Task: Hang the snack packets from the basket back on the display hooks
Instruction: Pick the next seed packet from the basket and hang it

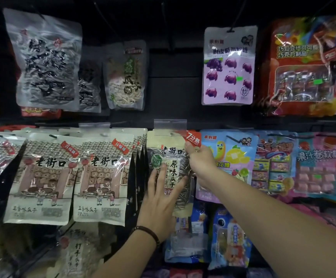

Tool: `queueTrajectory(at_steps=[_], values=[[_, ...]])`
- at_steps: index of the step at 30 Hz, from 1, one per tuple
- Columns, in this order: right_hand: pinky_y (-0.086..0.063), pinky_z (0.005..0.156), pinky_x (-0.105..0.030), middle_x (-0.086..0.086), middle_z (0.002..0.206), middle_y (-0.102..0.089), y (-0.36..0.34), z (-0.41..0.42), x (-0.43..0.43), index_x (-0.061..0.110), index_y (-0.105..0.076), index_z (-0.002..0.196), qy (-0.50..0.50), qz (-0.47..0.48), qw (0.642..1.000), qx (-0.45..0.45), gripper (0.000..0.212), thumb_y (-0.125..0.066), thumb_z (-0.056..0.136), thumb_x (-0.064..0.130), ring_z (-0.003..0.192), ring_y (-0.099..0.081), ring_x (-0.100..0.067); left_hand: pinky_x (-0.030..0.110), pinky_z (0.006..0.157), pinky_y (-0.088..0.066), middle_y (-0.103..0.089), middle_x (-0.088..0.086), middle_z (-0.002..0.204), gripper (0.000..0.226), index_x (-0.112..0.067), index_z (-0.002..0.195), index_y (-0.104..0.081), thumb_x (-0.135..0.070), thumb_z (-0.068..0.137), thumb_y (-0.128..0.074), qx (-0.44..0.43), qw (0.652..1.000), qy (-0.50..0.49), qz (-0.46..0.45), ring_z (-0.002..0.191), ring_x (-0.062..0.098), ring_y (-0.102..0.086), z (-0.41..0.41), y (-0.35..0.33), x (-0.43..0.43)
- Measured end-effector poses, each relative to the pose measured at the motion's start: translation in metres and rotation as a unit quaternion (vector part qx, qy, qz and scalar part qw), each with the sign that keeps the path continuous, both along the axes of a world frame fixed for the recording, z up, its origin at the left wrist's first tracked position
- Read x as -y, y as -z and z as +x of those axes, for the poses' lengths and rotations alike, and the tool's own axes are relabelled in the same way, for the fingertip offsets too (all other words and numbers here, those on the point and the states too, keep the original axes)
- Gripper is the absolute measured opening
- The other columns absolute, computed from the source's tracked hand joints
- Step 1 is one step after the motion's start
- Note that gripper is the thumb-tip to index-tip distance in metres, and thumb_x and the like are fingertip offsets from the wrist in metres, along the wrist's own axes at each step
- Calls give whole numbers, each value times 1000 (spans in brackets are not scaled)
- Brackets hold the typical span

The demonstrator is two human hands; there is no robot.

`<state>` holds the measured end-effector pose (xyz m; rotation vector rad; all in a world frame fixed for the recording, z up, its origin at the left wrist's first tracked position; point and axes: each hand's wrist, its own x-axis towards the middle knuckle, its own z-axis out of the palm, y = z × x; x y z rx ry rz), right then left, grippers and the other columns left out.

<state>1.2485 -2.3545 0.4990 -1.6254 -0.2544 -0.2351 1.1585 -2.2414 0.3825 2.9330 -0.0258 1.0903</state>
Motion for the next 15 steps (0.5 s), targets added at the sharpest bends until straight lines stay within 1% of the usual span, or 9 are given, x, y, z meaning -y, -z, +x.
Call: queueTrajectory(at_steps=[1,3,5,6,8,10,11,13,15], values=[[-51,105,-49,-8,131,-67,3,3,0,13,-56,132,9,-37,999,2,49,-60,103,53,120,-63,-32,58,112,-46,27,12,170,124,-50,158,2,-15,67,-74,-2,1000,-7,0,157,44,9,7,0,1],[-57,98,-52,-9,119,-69,15,8,2,15,-58,123,32,-117,993,7,44,-60,102,52,109,-67,-33,58,106,-50,23,13,171,130,-48,159,5,-10,63,-75,4,1000,-19,-7,157,46,4,18,0,2],[-59,94,-50,-10,114,-71,27,14,3,14,-62,120,49,-169,984,18,43,-59,102,53,106,-69,-34,58,101,-54,19,14,171,135,-48,160,6,-8,61,-77,7,999,-30,-13,157,47,2,28,3,2],[-58,92,-46,-10,114,-71,30,17,3,13,-63,119,57,-184,981,24,44,-58,103,53,106,-68,-34,58,99,-55,17,15,172,136,-48,160,7,-8,61,-78,4,999,-33,-16,156,47,0,33,6,3],[-52,79,-38,-11,107,-72,29,23,1,9,-64,112,69,-199,977,30,46,-57,103,54,95,-68,-31,58,95,-57,14,16,172,141,-47,160,12,-7,60,-79,5,999,-42,-21,155,48,-3,42,9,3],[-46,61,-35,-8,88,-70,25,27,-2,9,-64,92,86,-202,975,33,48,-56,104,55,71,-63,-22,58,95,-56,18,15,171,144,-48,156,21,-4,61,-78,5,999,-46,-23,154,49,-4,50,9,4],[-42,55,-33,-6,79,-66,24,28,-4,11,-61,82,98,-202,974,35,49,-57,104,54,63,-58,-18,58,97,-55,21,15,171,144,-48,154,25,-3,63,-77,5,999,-46,-21,154,49,-2,54,9,3],[-38,50,-32,-3,71,-61,25,27,-4,12,-56,72,105,-213,971,37,53,-57,104,54,58,-54,-16,57,98,-55,22,15,170,143,-49,156,23,-2,66,-77,7,999,-48,-15,154,49,-1,57,10,3],[-42,55,-34,-7,78,-67,26,26,-1,7,-62,79,91,-223,970,39,52,-57,104,53,64,-59,-21,56,96,-56,17,17,171,138,-48,159,13,-6,67,-81,10,998,-58,-11,154,49,-5,58,11,3]])
